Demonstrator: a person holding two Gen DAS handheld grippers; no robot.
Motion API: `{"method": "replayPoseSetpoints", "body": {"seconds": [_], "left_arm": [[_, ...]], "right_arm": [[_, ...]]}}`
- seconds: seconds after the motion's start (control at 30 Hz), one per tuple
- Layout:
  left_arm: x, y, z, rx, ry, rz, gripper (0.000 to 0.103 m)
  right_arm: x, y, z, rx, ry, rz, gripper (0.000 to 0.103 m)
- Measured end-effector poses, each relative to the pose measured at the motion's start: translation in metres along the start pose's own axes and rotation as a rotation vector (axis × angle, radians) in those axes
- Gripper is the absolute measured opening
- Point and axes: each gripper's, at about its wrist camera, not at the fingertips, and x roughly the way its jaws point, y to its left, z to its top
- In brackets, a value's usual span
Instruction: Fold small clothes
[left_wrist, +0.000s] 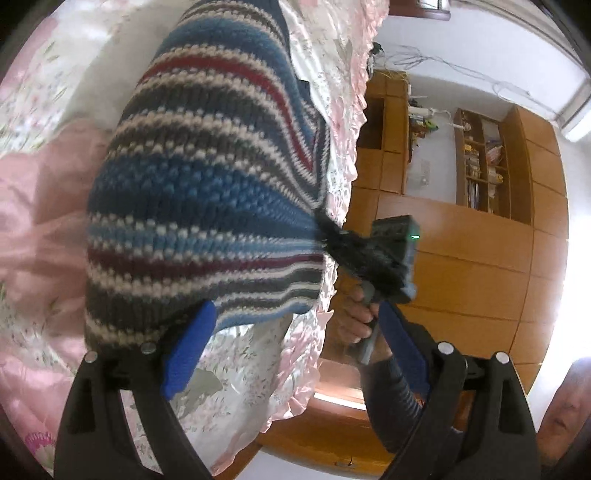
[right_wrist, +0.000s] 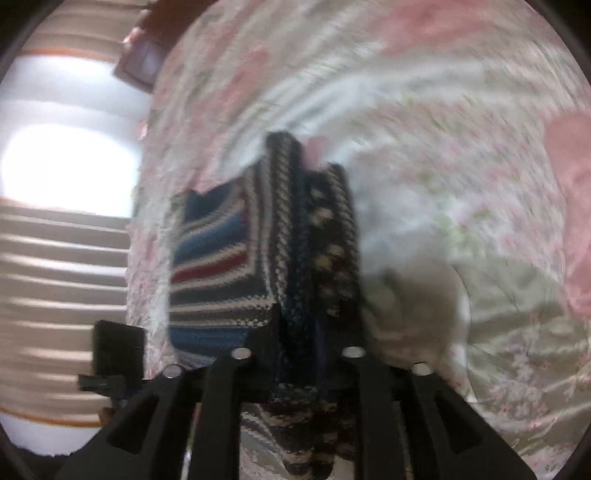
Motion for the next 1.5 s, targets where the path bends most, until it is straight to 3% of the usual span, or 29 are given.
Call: {"method": "replayPoseSetpoints", "body": {"seconds": [0.07, 0.17, 0.27, 0.33, 0.37, 0.5, 0.57, 0.67, 0.73, 0.77, 0.8, 1.0, 1.13, 1.2, 1.27, 1.33, 1.37, 1.4, 1.5], "left_arm": [[-0.001, 0.003, 0.0, -0.01, 0.002, -0.006, 0.089], [-0.002, 0.003, 0.0, -0.005, 0.006, -0.008, 0.089], [-0.003, 0.0, 0.001, -0.002, 0.005, -0.019, 0.089], [-0.003, -0.006, 0.0, 0.009, 0.008, -0.029, 0.089], [-0.004, -0.01, -0.001, 0.02, 0.007, -0.036, 0.089], [-0.006, -0.017, 0.0, 0.039, 0.001, -0.052, 0.089], [-0.007, -0.015, 0.0, 0.032, -0.001, -0.057, 0.089], [-0.008, -0.016, 0.001, 0.023, -0.001, -0.058, 0.089], [-0.011, -0.02, 0.001, 0.029, -0.002, -0.06, 0.089], [-0.014, -0.023, 0.002, 0.038, -0.003, -0.059, 0.089], [-0.018, -0.028, 0.004, 0.049, -0.01, -0.061, 0.089], [-0.038, -0.062, 0.039, 0.101, -0.062, -0.131, 0.09], [-0.023, -0.087, 0.066, 0.156, -0.061, -0.127, 0.09], [-0.005, -0.086, 0.079, 0.154, -0.046, -0.071, 0.09], [0.008, -0.067, 0.087, 0.119, -0.043, 0.059, 0.089], [0.015, -0.046, 0.091, 0.106, -0.017, 0.156, 0.063], [0.014, -0.035, 0.088, 0.112, -0.019, 0.208, 0.057], [0.012, -0.029, 0.087, 0.115, -0.026, 0.22, 0.049], [0.001, -0.022, 0.082, 0.115, -0.046, 0.215, 0.05]], "right_arm": [[-0.005, 0.007, 0.016, -0.02, -0.037, -0.028, 0.054], [-0.009, 0.003, 0.042, 0.008, -0.072, -0.023, 0.057], [0.009, 0.002, 0.067, 0.017, -0.044, -0.025, 0.063], [0.026, 0.007, 0.081, 0.015, -0.005, -0.012, 0.052], [0.032, 0.01, 0.085, 0.001, 0.004, -0.014, 0.014], [0.005, 0.0, 0.087, 0.016, -0.111, -0.084, 0.009], [0.008, -0.024, 0.084, 0.09, -0.094, -0.116, 0.009], [0.026, -0.039, 0.07, 0.096, -0.03, -0.099, 0.012], [0.013, -0.036, 0.068, 0.111, -0.081, -0.002, 0.028], [0.005, -0.035, 0.065, 0.119, -0.104, 0.026, 0.043], [-0.003, -0.033, 0.061, 0.118, -0.123, 0.04, 0.047], [-0.025, -0.031, 0.015, 0.115, -0.069, 0.072, 0.049], [-0.011, -0.025, -0.013, 0.102, -0.002, 0.079, 0.046], [0.003, -0.024, -0.019, 0.088, 0.031, 0.059, 0.03], [0.008, -0.031, -0.025, 0.12, 0.022, 0.063, 0.028], [0.006, -0.038, -0.028, 0.142, 0.011, 0.069, 0.026], [0.004, -0.039, -0.029, 0.146, 0.008, 0.077, 0.026], [0.001, -0.039, -0.031, 0.143, 0.009, 0.083, 0.027], [-0.016, -0.029, -0.039, 0.081, -0.004, 0.066, 0.027]]}}
